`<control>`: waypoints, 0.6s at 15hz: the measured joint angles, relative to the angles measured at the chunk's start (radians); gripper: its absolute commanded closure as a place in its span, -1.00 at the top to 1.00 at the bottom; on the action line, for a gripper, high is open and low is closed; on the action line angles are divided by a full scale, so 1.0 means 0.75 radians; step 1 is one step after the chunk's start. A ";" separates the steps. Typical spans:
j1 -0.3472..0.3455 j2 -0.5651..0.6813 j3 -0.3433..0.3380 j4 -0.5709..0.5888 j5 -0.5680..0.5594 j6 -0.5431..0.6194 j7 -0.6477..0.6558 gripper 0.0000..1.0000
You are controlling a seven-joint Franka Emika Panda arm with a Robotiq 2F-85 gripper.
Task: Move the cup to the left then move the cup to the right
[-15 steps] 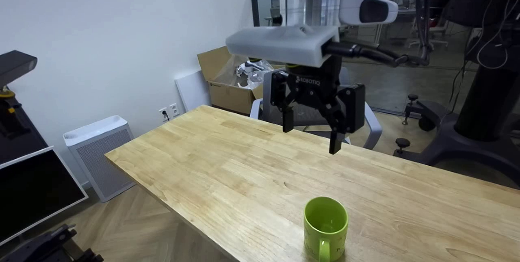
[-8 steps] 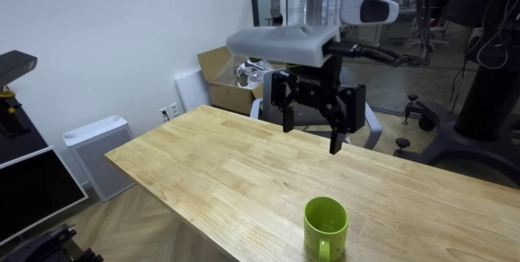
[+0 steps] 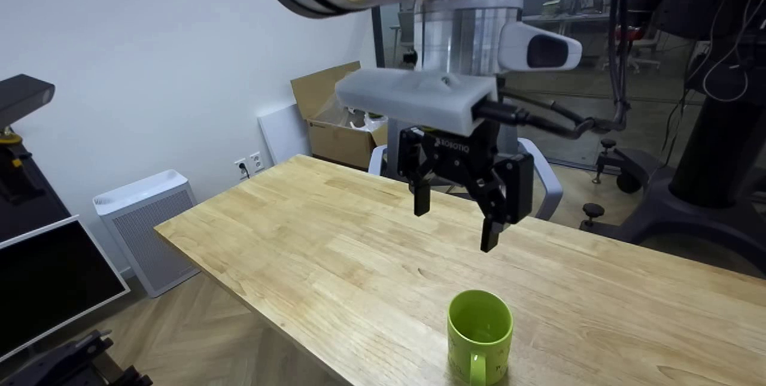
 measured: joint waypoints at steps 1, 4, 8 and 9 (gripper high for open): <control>-0.002 0.026 -0.001 -0.002 0.001 0.013 0.000 1.00; -0.012 0.104 -0.004 -0.009 0.001 0.061 0.000 1.00; -0.022 0.194 -0.006 -0.012 0.001 0.113 0.005 1.00; -0.024 0.215 -0.006 -0.012 0.002 0.126 0.008 1.00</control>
